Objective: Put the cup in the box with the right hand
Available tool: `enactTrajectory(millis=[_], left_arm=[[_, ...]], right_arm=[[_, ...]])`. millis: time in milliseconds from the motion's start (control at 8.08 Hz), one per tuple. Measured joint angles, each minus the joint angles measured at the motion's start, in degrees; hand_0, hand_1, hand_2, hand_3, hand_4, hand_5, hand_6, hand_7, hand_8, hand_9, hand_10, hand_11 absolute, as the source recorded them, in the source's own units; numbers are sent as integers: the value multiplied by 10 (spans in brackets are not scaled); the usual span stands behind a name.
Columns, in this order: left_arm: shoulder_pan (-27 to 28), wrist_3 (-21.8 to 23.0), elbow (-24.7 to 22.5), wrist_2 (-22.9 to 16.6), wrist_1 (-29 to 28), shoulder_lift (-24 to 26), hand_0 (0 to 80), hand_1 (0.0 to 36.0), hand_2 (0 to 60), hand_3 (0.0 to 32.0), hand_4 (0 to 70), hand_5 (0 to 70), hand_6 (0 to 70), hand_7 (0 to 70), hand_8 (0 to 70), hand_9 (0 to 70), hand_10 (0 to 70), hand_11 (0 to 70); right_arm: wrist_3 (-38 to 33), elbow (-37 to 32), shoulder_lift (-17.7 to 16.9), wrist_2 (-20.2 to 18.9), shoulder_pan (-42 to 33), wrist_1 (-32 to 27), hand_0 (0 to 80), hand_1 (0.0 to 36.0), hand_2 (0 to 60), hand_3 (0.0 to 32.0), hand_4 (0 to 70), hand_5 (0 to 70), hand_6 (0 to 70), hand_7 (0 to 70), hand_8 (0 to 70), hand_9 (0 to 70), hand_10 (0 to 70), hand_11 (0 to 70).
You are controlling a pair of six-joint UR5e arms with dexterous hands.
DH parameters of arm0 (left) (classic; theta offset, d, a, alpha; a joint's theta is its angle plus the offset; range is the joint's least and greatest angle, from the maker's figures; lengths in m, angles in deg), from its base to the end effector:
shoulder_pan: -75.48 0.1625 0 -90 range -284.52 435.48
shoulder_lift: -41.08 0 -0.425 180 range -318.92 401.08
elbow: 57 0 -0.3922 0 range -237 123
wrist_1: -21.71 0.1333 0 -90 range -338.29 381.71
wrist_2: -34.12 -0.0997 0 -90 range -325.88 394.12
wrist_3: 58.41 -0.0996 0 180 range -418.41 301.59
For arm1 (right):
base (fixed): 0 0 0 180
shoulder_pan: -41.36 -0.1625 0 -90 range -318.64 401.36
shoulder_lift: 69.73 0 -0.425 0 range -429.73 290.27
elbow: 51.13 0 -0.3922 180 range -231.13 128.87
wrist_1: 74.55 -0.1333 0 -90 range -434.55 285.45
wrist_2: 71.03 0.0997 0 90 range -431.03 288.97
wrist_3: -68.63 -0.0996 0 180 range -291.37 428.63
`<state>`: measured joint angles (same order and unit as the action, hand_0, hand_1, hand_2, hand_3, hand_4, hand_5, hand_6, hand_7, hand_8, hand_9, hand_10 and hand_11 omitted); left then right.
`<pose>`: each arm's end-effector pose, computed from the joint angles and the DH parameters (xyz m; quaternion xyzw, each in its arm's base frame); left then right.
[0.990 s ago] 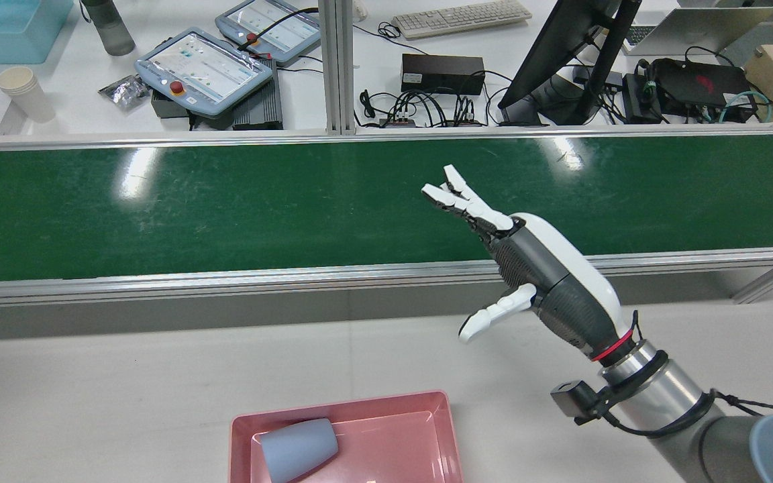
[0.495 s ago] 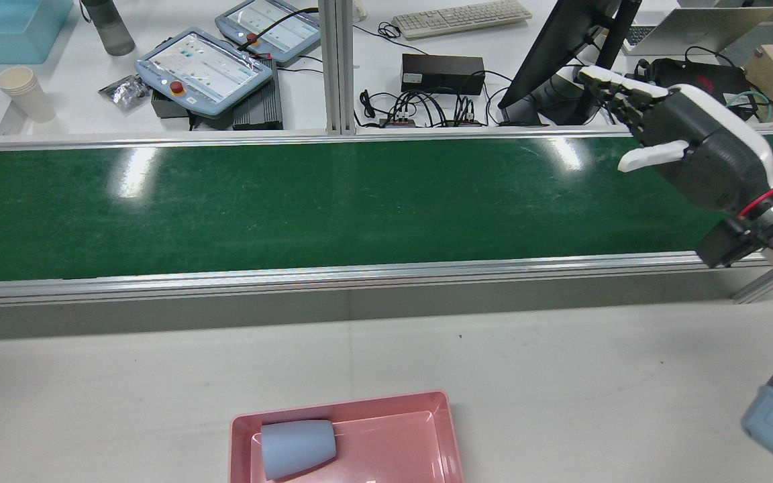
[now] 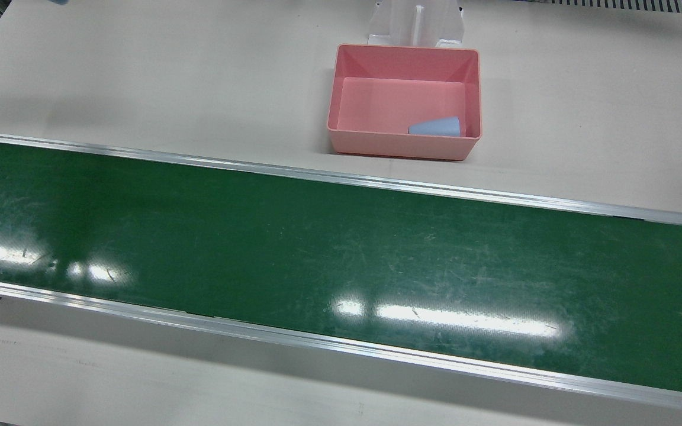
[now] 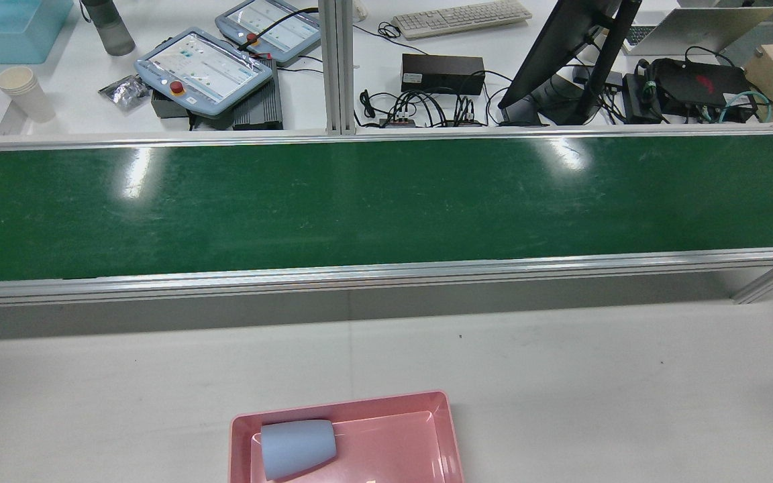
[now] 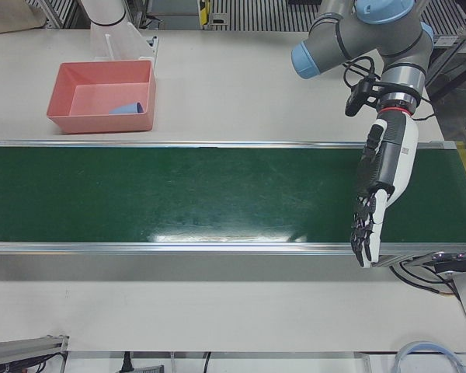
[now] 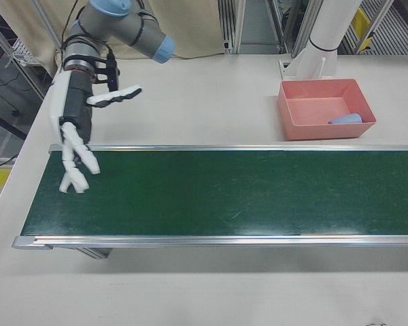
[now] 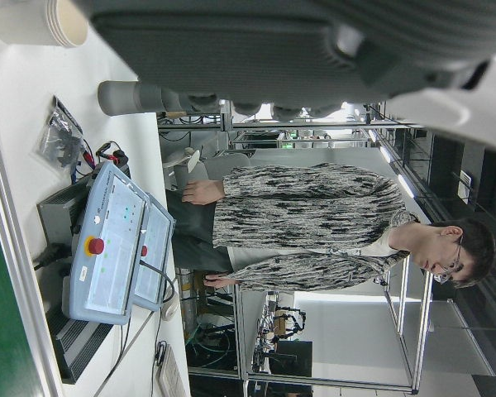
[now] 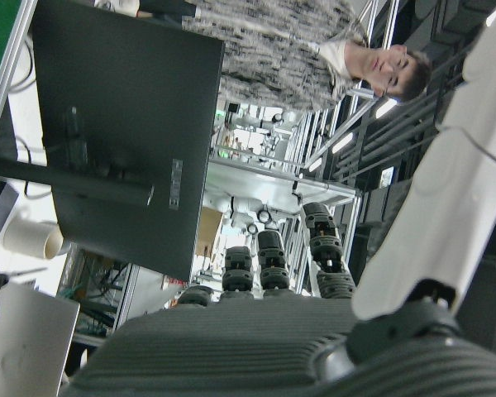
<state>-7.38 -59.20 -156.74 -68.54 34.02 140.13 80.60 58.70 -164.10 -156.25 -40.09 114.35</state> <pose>-0.0427 -0.5556 0.5440 -0.1144 0.7362 -0.6547 0.1278 0.0723 -0.4716 0.5694 0.0500 -0.7446 0.6598 0.0878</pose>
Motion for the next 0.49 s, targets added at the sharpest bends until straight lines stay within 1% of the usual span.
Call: enactTrajectory(millis=[124,247,495], left_arm=[[0,0,0,0,0,0,0,0,0,0,0,0,0,0,0,0,0,0],[0,0,0,0,0,0,0,0,0,0,0,0,0,0,0,0,0,0],[0,0,0,0,0,0,0,0,0,0,0,0,0,0,0,0,0,0]], right_arm=[[-7,-44,-18,-15,-46,-47,470,89,0,0,0,43,61,212,76,137,2,16],[-11,-76,-25,-24,-75,-80,469,89,0,0,0,43,65,234,80,145,2,16],[-14,-98,-26,-30,-93,-101,469,86,0,0,0,44,69,251,93,160,0,11]])
